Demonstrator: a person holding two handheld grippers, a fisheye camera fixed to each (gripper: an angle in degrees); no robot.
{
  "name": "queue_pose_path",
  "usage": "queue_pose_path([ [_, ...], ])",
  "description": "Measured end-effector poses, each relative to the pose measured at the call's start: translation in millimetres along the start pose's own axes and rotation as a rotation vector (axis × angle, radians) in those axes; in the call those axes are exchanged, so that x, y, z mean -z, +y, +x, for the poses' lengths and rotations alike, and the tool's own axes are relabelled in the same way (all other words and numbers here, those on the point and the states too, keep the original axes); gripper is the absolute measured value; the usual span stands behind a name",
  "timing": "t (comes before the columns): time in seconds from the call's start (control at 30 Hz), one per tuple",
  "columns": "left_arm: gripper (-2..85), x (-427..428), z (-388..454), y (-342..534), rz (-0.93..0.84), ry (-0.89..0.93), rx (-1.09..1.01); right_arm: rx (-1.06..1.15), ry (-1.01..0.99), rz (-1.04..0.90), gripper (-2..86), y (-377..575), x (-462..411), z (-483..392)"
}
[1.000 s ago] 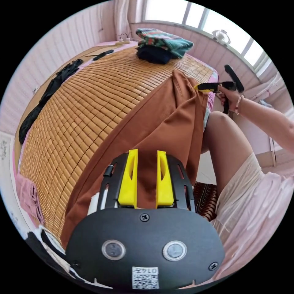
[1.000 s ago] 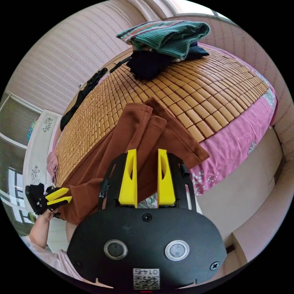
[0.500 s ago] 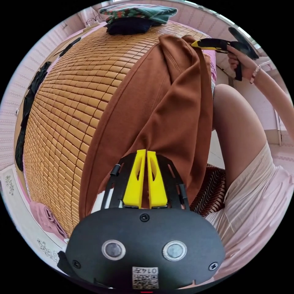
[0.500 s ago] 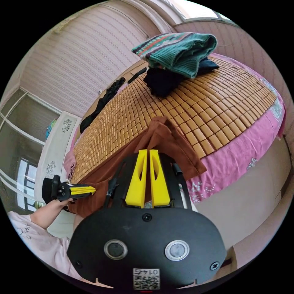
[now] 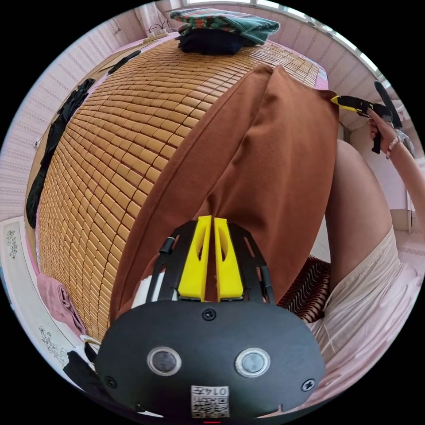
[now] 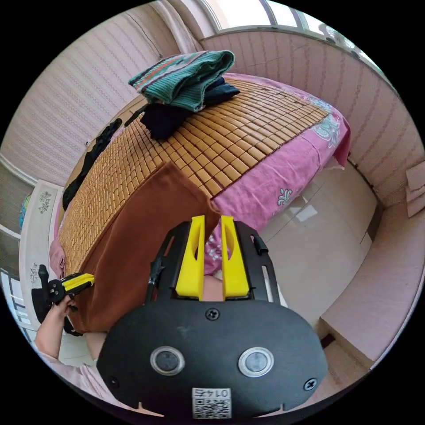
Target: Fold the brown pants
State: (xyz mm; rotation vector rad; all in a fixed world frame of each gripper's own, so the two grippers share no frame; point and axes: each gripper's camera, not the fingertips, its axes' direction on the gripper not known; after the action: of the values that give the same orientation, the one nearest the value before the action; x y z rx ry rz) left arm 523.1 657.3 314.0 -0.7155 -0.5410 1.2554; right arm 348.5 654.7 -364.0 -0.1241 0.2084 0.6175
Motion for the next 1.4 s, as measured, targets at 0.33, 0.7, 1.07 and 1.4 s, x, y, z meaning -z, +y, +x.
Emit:
queue_pose_path([
  [0.33,10.7,53,-99,130,0.055,-0.016,0.178,0.36,-0.073,0.0,11.1,-46,-24,-114],
  [0.7,0.1,17,-140,185,-0.101,-0.024,0.218,0.422,0.055,-0.112,2.1,-49,-72,-169],
  [1.07,-0.9,133,-186,254,0.134,-0.123,0.369,0.466,-0.043,-0.038,1.9,-74,-36,-193],
  [1.4,2.4,97,-241,292,0.058,-0.084,0.599,0.233,-0.002,0.085,8.1,-27,-19,-117],
])
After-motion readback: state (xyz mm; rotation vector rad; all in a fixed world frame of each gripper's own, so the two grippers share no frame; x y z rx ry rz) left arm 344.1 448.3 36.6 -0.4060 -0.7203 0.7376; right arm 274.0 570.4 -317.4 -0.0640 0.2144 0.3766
